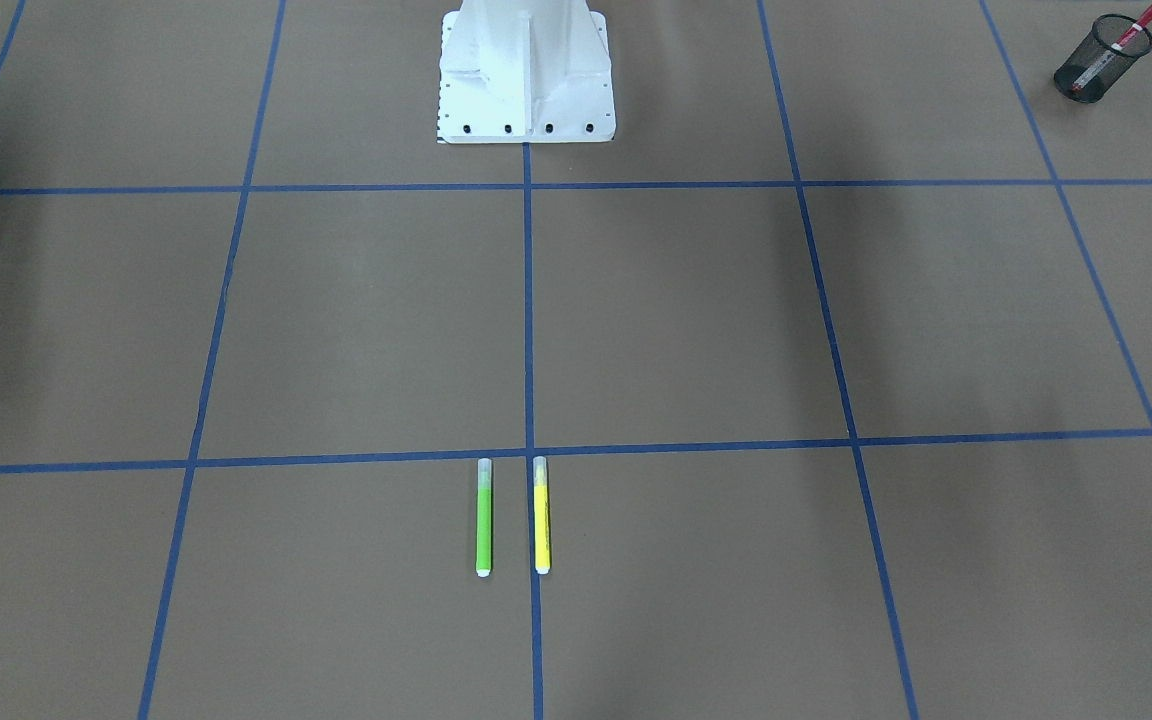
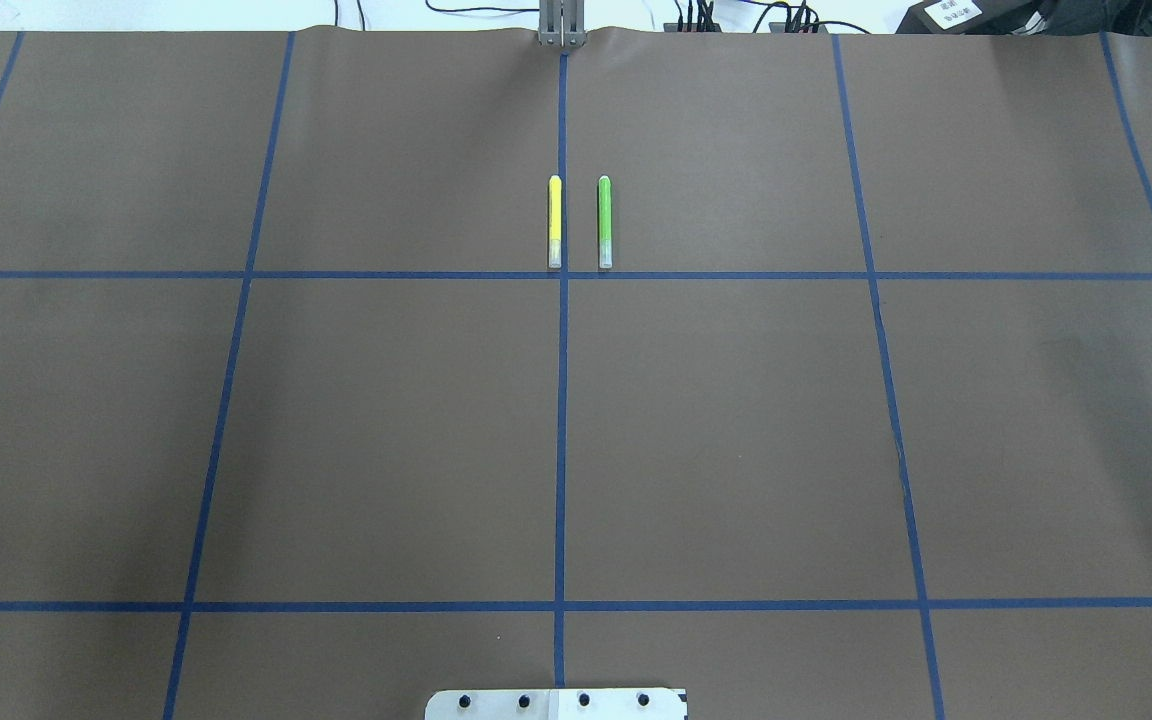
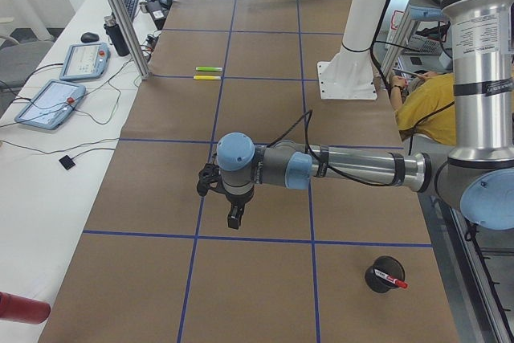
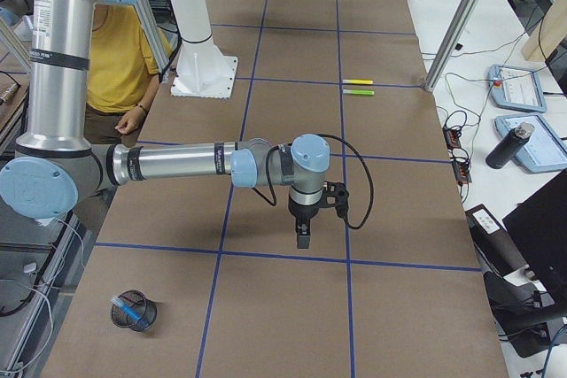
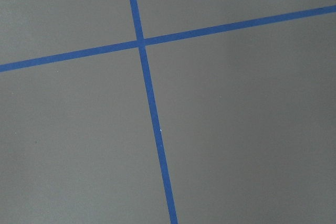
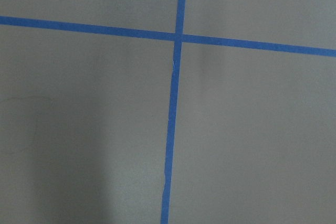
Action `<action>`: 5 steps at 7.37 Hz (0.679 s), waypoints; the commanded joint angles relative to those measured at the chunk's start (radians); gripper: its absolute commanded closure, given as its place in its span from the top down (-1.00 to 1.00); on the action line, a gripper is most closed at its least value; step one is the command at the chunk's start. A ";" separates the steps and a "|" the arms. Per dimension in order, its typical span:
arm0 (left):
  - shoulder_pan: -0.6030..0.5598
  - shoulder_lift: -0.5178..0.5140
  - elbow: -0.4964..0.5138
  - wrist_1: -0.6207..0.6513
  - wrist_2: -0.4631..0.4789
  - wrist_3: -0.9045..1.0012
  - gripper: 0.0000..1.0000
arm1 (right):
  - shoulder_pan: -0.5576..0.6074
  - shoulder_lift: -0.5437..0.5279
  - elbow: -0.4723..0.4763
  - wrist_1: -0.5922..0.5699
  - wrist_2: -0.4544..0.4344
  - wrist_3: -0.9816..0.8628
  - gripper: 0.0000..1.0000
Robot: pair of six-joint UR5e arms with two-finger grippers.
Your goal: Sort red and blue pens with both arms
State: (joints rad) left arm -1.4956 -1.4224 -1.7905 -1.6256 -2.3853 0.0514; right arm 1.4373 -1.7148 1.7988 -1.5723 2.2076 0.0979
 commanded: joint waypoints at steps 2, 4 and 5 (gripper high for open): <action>-0.002 0.000 -0.001 -0.002 0.002 -0.001 1.00 | -0.001 0.001 -0.009 0.000 -0.002 -0.001 1.00; -0.002 0.002 -0.001 0.000 0.002 -0.001 1.00 | -0.001 0.000 -0.015 0.000 0.000 0.000 1.00; -0.002 0.002 -0.003 -0.002 0.002 -0.001 1.00 | -0.001 -0.002 -0.016 0.009 0.006 0.000 1.00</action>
State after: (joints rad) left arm -1.4970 -1.4208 -1.7923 -1.6265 -2.3838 0.0507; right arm 1.4360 -1.7152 1.7847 -1.5702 2.2086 0.0980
